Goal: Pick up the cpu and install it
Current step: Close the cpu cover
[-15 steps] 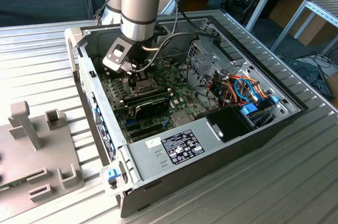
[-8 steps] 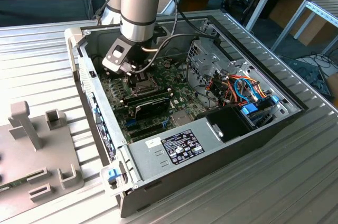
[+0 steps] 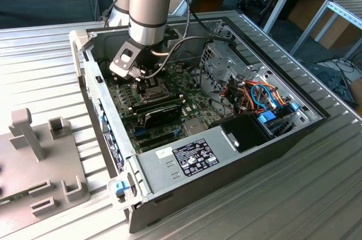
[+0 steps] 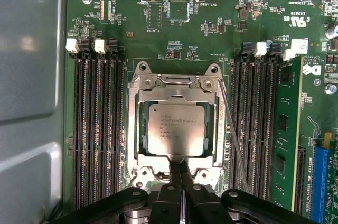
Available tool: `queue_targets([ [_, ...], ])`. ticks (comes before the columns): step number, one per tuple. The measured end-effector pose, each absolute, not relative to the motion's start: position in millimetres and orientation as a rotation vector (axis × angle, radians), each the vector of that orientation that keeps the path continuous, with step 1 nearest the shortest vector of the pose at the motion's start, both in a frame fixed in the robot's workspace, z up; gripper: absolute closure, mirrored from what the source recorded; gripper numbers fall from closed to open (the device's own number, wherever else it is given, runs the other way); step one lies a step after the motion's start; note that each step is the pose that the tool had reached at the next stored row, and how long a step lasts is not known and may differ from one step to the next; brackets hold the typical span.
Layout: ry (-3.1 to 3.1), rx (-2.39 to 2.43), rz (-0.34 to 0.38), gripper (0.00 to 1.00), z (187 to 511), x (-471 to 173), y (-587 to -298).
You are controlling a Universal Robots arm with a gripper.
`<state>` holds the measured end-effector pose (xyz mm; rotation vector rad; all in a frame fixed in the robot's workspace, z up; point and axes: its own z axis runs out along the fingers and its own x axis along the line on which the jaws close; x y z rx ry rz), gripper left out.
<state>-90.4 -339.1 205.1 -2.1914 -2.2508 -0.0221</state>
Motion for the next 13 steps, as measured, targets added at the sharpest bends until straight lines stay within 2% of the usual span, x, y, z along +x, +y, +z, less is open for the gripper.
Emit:
queue_targets([
  [13,-2.252,-2.192,-0.022,0.89,211.3,-90.4,-339.1],
])
